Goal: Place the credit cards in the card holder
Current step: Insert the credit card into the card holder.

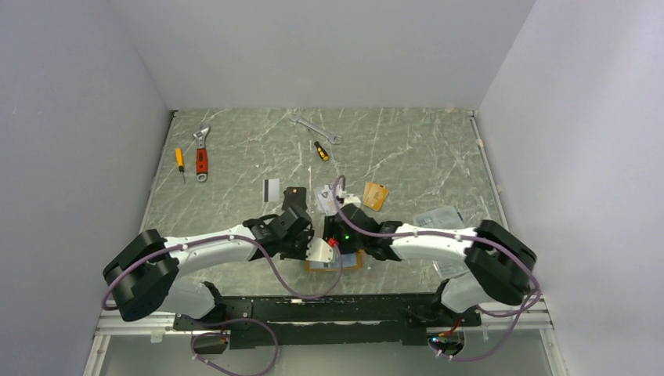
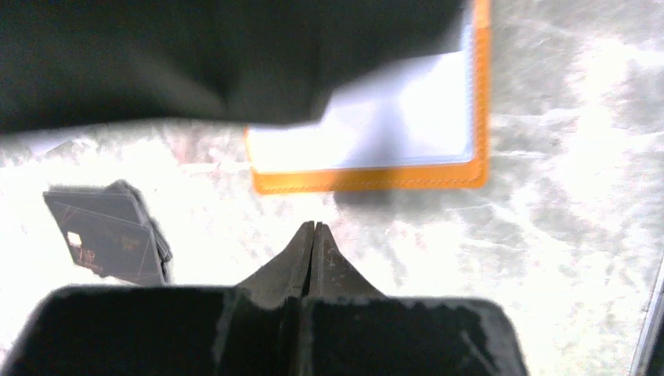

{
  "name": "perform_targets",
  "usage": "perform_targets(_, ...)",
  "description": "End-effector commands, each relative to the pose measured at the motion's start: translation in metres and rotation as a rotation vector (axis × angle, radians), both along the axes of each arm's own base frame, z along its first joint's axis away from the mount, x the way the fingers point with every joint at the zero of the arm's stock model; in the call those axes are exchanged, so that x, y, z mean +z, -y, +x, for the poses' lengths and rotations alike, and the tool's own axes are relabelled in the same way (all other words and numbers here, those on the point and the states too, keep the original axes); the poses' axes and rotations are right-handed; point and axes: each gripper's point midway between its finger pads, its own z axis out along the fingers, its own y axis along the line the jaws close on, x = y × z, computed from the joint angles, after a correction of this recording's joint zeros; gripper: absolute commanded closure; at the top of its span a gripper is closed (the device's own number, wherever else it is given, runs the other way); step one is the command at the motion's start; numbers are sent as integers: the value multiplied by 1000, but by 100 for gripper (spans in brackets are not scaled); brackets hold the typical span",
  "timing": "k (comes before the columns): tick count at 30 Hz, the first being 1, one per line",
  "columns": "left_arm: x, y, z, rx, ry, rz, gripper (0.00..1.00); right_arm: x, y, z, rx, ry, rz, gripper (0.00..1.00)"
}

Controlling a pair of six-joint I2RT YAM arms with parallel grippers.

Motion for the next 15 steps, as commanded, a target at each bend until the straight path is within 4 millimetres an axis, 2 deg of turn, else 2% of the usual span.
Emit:
perform_targets(1, 10, -18, 18, 78, 0, -7, 100, 38, 24, 14, -60, 46, 100, 44)
perform_targets(5, 29, -23, 39, 153, -23, -70, 100, 43, 47, 22, -109, 56, 80, 44)
perform_targets(8, 46, -25, 53, 217, -54, -119, 99, 25, 67, 20, -160, 22, 9, 45)
perform_targets(12, 68, -25, 64, 269, -87, -174, 89, 5, 80, 8, -181, -21, -19, 47)
perform_targets(15, 86, -20, 69, 300, -106, -223, 76, -7, 86, 0, -196, -51, -18, 51)
